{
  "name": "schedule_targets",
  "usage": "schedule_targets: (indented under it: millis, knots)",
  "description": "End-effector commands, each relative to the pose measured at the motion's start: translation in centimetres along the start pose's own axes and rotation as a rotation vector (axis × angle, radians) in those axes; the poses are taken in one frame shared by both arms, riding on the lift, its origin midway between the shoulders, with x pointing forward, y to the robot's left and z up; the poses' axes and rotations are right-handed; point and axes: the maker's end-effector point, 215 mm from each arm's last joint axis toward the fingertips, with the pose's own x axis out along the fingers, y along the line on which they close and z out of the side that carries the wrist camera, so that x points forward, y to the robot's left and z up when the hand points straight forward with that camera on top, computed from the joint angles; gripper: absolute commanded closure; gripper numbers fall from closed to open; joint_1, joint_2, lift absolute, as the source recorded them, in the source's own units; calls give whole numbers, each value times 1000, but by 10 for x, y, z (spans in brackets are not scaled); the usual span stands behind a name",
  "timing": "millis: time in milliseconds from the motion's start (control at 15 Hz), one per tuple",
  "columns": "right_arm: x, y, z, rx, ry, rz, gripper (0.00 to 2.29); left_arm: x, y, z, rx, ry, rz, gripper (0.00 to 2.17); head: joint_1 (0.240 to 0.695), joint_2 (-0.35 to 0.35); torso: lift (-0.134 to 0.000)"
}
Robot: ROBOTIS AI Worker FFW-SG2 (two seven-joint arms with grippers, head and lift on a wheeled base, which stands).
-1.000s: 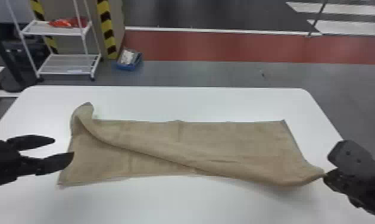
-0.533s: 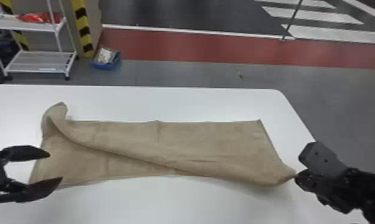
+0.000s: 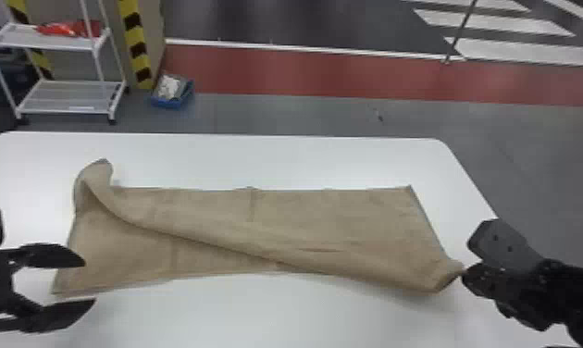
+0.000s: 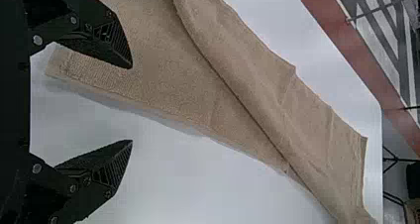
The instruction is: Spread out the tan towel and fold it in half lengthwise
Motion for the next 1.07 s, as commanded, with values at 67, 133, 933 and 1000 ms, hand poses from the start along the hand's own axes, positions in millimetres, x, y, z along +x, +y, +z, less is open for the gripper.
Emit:
schedule_targets:
  millis: [67, 133, 933, 1000]
  knots:
    - [-1, 1, -8, 7, 13, 1, 2057, 16, 0, -10, 21, 44, -9, 421, 695, -157, -125]
    - [-2, 1, -9, 7, 14, 0, 2057, 17, 4, -12, 25, 50, -2, 421, 695, -161, -125]
    - [-2, 0, -8, 7, 12, -4, 2057, 11, 27, -46, -24, 101, 14, 603, 695, -110, -125]
    - [-2, 0, -9, 7, 13, -4, 2057, 12, 26, -48, -22, 104, 9, 741, 695, -108, -125]
